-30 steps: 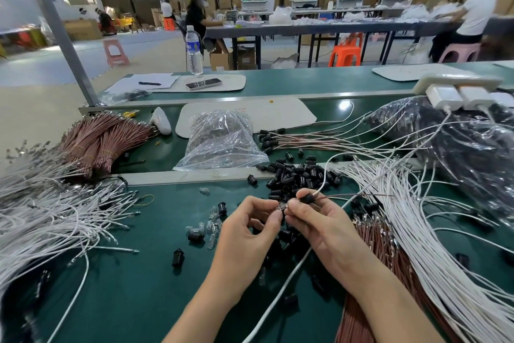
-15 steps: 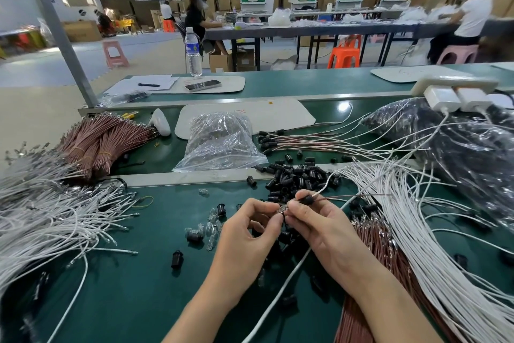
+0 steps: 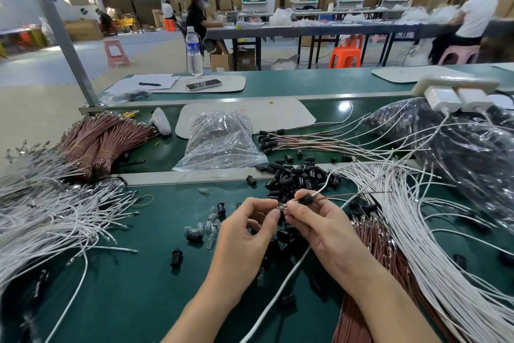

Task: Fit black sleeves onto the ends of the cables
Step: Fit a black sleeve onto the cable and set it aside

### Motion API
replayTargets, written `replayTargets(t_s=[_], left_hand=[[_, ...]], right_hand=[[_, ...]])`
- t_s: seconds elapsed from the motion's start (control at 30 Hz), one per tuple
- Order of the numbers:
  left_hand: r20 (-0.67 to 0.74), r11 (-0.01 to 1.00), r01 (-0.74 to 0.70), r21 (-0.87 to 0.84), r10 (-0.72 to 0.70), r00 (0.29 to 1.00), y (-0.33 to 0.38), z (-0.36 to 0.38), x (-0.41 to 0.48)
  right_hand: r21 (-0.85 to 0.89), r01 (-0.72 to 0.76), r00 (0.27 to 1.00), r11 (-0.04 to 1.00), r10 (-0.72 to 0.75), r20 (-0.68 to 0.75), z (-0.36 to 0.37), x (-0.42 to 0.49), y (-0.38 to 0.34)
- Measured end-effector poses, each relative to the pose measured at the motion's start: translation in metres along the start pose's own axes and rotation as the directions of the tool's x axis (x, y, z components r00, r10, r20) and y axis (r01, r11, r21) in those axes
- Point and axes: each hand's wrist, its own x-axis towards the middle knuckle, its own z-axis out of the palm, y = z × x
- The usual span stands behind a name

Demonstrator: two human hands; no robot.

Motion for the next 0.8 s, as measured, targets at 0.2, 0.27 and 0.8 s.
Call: replayTargets(t_s=[0.2, 0.27, 0.8], left_hand=[[0.002, 0.996, -0.049, 0.072, 0.049, 0.999, -0.0008, 0.0007, -0.0017], [-0.003, 0.995, -0.055, 0.078, 0.055, 0.998, -0.0013, 0.0006, -0.0014], [0.006, 0.971, -0.136, 0.197, 0.138, 0.99, -0.0062, 0.0034, -0.0007]], right_hand=[[-0.008, 0.006, 1.0, 1.0, -0.007, -0.006, 0.0008, -0.0005, 0.0018], [-0.03, 0.01, 1.0, 1.0, -0.01, -0.004, 0.0013, -0.001, 0.0021], [0.008, -0.026, 1.0, 1.0, 0.026, 0.012, -0.0023, 0.002, 0.0028]])
